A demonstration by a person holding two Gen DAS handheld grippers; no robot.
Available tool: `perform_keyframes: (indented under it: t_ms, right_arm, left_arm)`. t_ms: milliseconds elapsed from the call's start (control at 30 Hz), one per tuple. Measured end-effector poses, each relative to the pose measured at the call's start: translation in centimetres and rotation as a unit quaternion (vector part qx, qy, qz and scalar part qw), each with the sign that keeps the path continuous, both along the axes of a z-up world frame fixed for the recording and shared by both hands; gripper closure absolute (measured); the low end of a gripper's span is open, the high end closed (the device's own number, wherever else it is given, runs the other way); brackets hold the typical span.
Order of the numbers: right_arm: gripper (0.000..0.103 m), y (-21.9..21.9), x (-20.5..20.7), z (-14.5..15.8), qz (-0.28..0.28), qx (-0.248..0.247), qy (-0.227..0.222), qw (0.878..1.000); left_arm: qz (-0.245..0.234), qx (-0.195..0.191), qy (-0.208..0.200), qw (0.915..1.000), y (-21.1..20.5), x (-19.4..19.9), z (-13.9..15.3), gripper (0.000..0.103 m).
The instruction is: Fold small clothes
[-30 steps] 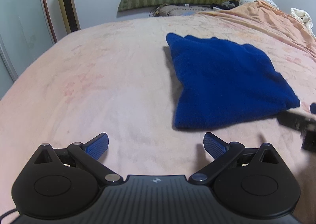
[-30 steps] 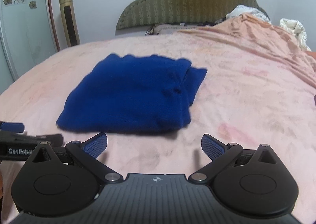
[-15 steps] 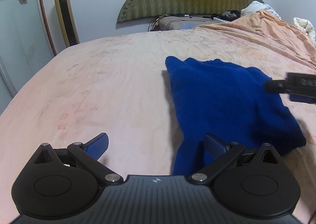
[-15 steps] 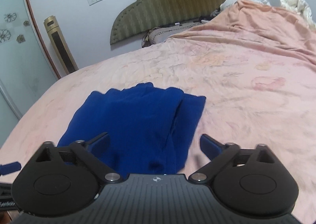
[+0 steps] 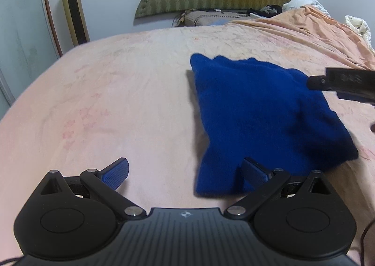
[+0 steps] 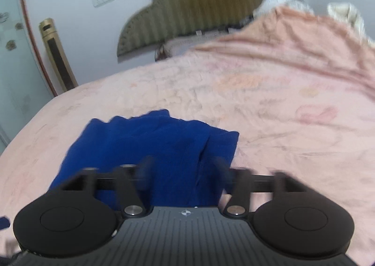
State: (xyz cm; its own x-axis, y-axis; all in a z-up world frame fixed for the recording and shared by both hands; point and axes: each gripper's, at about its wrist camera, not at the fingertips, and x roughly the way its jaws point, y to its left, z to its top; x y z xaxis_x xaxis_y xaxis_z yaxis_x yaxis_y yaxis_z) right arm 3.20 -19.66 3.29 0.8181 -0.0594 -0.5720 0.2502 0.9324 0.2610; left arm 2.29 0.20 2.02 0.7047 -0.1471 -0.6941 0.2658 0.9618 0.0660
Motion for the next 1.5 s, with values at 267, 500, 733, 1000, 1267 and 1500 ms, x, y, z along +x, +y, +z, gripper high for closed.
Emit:
perform_keyframes:
  t_ms: [267, 500, 733, 1000, 1267, 1500]
  right_arm:
    - [0.002, 5.0, -6.2, 0.3, 0.045, -0.039, 0.004, 0.998]
    - [0.0, 6.9, -8.6, -0.7, 0.061, -0.052, 0.035, 0.996]
    - [0.0, 7.4, -10.1, -1.5, 0.058, -0.06, 0.06, 0.995]
    - [0.0, 8.6, -11.0, -1.7, 0.072, -0.097, 0.067, 0.99]
    - [0.0, 8.9, -11.3, -1.4, 0.072, -0.102, 0.068, 0.99]
    - [0.0, 8.8, -11.5, -1.0, 0.068, -0.104, 0.065, 0.99]
  left_arm:
    - [-0.005, 0.009, 0.009, 0.9999, 0.1, -2.0, -0.9, 0.0]
    - [0.007, 0.002, 0.018, 0.9998, 1.1, -3.0, -1.3, 0.0]
    - [0.009, 0.008, 0.015, 0.9998, 1.3, -3.8, -1.6, 0.0]
    - [0.011, 0.008, 0.016, 0.9998, 1.4, -4.0, -1.6, 0.0]
    - [0.012, 0.004, 0.018, 0.9998, 1.6, -4.3, -1.7, 0.0]
    - [0.016, 0.0, 0.015, 0.9998, 1.5, -4.3, -1.8, 0.0]
